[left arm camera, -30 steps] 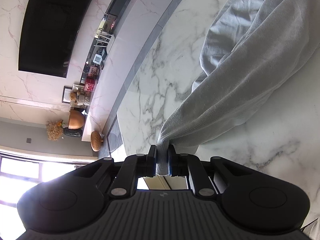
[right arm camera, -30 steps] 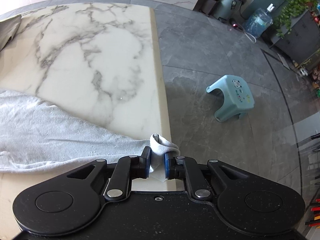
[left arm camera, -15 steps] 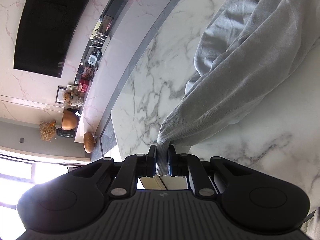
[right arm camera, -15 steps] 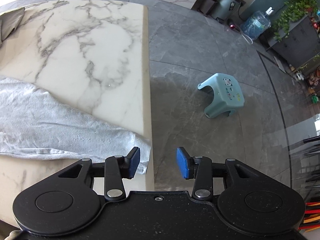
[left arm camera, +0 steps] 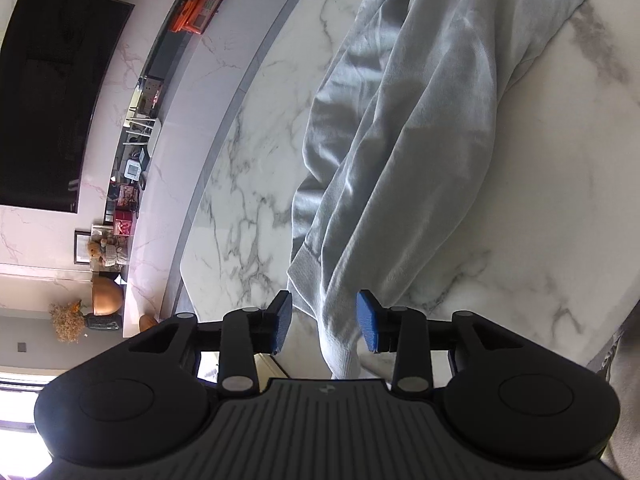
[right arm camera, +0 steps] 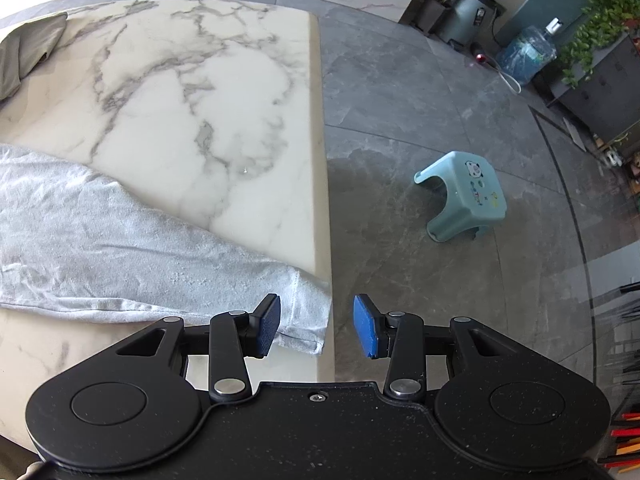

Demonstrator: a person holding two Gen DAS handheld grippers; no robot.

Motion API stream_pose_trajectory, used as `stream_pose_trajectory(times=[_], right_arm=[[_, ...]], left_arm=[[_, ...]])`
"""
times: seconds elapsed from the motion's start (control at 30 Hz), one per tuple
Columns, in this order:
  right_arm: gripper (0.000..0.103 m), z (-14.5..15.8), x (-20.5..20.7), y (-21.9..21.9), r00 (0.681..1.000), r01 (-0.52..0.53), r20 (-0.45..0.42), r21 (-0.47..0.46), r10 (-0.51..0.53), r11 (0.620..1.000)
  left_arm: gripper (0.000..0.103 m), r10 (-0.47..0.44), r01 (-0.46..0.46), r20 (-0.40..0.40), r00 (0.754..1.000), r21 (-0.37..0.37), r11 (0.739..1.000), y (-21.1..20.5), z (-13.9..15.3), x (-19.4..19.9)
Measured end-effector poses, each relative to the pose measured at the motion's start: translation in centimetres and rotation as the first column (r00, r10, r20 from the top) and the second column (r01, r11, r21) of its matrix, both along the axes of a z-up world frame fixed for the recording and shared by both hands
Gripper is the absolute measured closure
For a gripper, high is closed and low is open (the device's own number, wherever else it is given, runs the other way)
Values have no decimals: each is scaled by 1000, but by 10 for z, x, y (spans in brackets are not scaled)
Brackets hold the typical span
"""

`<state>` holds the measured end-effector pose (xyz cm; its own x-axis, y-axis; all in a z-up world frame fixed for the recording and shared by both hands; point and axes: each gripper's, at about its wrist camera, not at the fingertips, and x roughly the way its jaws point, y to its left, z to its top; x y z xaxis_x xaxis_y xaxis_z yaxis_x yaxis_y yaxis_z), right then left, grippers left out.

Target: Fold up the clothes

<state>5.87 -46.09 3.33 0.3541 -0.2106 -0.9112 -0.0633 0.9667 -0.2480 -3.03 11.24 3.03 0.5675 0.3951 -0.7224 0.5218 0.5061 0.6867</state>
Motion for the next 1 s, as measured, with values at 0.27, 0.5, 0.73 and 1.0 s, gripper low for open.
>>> stream_pose_trajectory(times=[0.27,0.5,0.73,1.0], right_arm=[[65,-2,-12,16,985,-171,-11,35,171,985],[65,-12,-26,44,923,-380,-77,-14,378,925],[65,-20,-26,61,891,-445,-110,-25,440,895],[65,-8,1,72,894,-446,-66,-30,443,895]], left_arm=[[66,-86,85,-15,996,-76,994,-30,-8,-2],[66,-132,127,-52,990,-99,987,-38,-27,-9],[66,-118,112,-53,992,-99,989,-27,-35,-16],[66,-104,99,-30,994,-146,984,-6,-17,2]])
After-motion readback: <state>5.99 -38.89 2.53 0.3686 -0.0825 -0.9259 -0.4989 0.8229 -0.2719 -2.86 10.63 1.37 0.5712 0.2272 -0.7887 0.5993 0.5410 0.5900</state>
